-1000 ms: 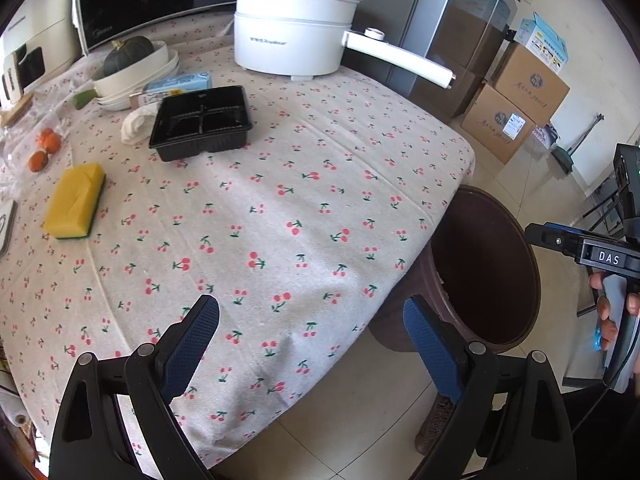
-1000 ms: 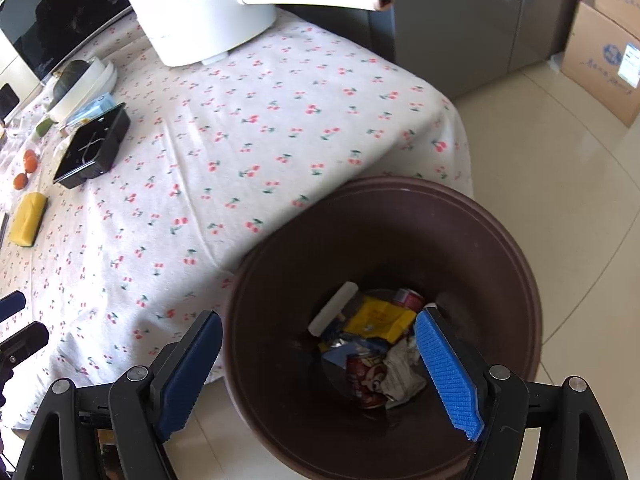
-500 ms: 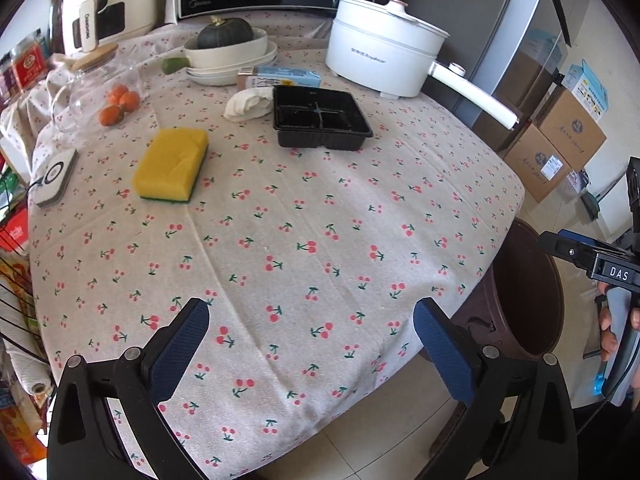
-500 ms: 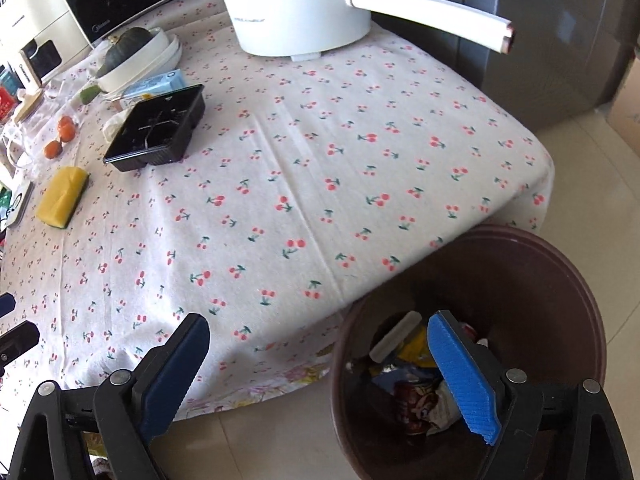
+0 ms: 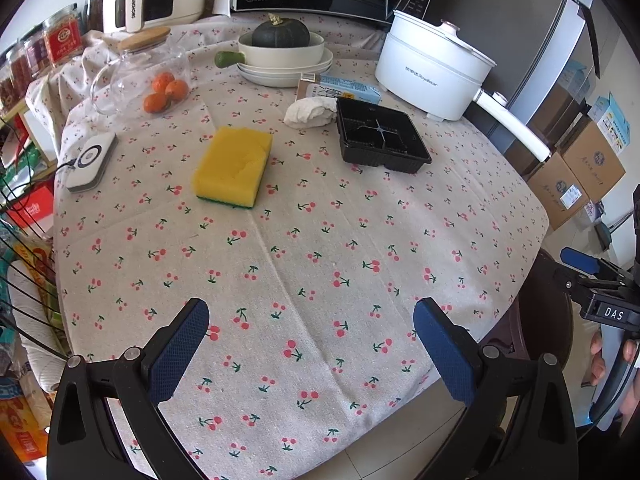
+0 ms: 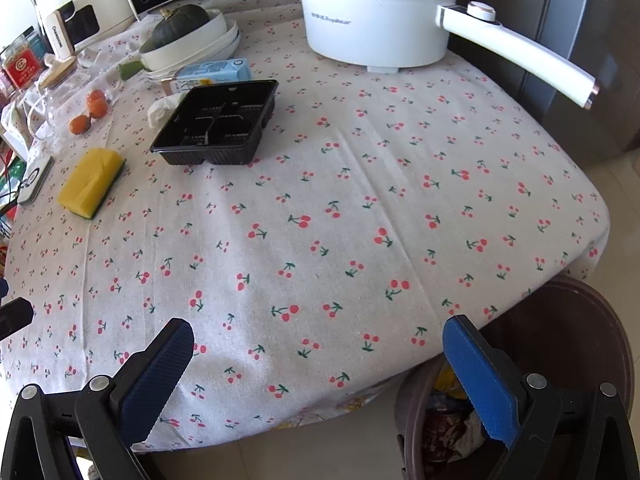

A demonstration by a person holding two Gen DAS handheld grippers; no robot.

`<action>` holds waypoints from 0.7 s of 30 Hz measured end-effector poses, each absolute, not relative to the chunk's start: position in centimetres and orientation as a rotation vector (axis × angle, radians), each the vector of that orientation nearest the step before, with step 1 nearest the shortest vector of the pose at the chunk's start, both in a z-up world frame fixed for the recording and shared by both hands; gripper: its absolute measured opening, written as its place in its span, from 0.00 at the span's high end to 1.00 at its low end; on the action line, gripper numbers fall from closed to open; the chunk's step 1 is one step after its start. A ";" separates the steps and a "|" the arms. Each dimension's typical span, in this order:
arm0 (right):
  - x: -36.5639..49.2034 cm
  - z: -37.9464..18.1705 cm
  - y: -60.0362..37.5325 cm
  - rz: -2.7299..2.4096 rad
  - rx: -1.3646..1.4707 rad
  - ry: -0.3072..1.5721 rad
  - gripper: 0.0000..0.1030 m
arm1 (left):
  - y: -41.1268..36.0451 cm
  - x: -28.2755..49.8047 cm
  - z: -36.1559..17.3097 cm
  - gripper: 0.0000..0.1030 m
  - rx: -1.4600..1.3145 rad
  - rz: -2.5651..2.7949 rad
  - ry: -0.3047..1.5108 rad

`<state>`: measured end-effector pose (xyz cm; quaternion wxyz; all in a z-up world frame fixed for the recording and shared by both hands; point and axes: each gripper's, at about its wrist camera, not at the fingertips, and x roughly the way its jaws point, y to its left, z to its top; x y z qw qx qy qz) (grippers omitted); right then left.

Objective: Collect trash
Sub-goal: 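Withdraw both grippers from the bin back over the table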

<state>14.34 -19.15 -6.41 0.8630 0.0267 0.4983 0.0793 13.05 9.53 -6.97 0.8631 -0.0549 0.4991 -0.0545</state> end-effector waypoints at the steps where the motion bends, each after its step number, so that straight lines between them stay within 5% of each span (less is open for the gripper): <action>1: 14.5 -6.5 -18.9 0.169 0.051 1.046 0.01 | 9.7 13.2 -6.9 0.00 -0.112 -0.110 1.046; 21: 20.1 -6.8 -18.0 0.197 0.059 1.088 0.01 | 16.2 23.8 -8.9 0.01 -0.200 -0.014 1.092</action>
